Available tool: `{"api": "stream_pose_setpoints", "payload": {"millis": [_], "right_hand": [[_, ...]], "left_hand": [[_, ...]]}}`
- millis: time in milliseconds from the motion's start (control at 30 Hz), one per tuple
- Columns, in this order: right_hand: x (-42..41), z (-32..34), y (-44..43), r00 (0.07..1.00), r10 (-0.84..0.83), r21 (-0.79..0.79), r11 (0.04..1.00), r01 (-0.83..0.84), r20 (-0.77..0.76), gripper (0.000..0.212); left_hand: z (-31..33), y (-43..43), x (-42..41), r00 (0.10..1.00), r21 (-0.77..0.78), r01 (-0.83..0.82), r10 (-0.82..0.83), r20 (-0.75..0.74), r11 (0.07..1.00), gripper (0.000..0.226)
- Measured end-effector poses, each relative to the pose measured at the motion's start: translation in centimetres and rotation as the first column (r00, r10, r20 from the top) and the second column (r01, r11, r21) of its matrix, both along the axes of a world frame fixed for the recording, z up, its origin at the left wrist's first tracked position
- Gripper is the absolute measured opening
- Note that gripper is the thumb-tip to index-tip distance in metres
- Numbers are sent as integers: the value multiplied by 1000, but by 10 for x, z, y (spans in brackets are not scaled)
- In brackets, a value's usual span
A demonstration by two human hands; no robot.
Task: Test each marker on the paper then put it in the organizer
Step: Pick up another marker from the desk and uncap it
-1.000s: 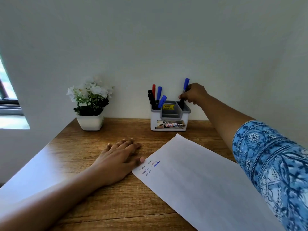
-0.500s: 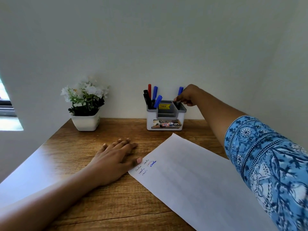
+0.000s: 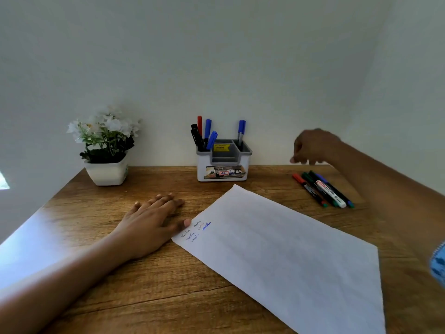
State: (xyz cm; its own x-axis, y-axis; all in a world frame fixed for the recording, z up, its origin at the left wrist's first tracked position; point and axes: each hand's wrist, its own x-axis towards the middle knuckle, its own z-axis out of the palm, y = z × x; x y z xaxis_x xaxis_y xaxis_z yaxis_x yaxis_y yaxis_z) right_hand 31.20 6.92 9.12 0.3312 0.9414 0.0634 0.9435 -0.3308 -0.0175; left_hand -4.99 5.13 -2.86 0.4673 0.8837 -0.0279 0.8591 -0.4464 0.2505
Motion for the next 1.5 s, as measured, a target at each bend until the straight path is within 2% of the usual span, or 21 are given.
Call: {"api": "stream_pose_setpoints", "payload": {"millis": [100, 133, 233, 300, 433, 533, 667, 800, 933, 1033, 1100, 1167, 1233, 1333, 1433, 1500], "right_hand": [[9, -33, -9, 986, -74, -41, 996, 81, 146, 31], [11, -43, -11, 983, -79, -53, 995, 89, 167, 35], [11, -62, -12, 975, -89, -95, 989, 111, 205, 38], [12, -72, -10, 969, -102, -87, 988, 124, 223, 33], [15, -81, -11, 959, -145, 26, 989, 143, 243, 22], [23, -81, -13, 952, -196, 77, 980, 183, 235, 23], [28, -77, -13, 954, -222, 54, 975, 215, 200, 30], [25, -79, -9, 937, -169, 76, 985, 153, 307, 26], [18, -84, -8, 860, -97, 41, 995, 88, 501, 24], [0, -73, -13, 884, -65, 77, 996, 33, 462, 22], [-25, -62, -23, 934, 51, 154, 982, -112, 354, 21], [-61, -54, -42, 942, 277, 227, 921, -317, 191, 17], [-99, -49, -66, 865, 488, 288, 817, -499, 117, 15], [-139, -54, -83, 694, 659, 304, 624, -720, 291, 20], [-153, -57, -86, 586, 665, 299, 505, -809, 463, 28], [-153, -59, -85, 548, 653, 319, 446, -836, 522, 36]], "left_hand": [[1, -1, 0, 1000, -13, -1, 0, -3, 1000, 124], [2, -2, 1, 1000, -21, 1, -1, -5, 1000, 117], [4, -5, 3, 1000, -15, -17, 16, -12, 1000, 78], [5, -6, 4, 1000, -6, -15, 15, -16, 1000, 67], [5, -5, 4, 1000, -12, -17, 17, -24, 1000, 66], [5, -5, 4, 1000, -12, -13, 13, -10, 1000, 70], [7, -7, 3, 1000, -22, -9, 9, -9, 1000, 98], [5, -6, 3, 1000, -4, -22, 22, -14, 1000, 71], [4, -6, 4, 1000, 0, -21, 21, -12, 1000, 65], [3, -5, 2, 1000, -18, -19, 19, 8, 1000, 72], [3, -5, 0, 997, -11, -10, 11, 76, 1000, 81], [5, -8, -2, 976, 26, 6, -12, 218, 1000, 74], [6, -13, -3, 931, 122, 68, -107, 348, 990, 64], [8, -25, -1, 887, 262, 155, -251, 387, 952, 56], [14, -35, 2, 816, 267, 68, -207, 540, 961, 27], [17, -38, 4, 748, 224, 57, -190, 636, 973, 30]]}}
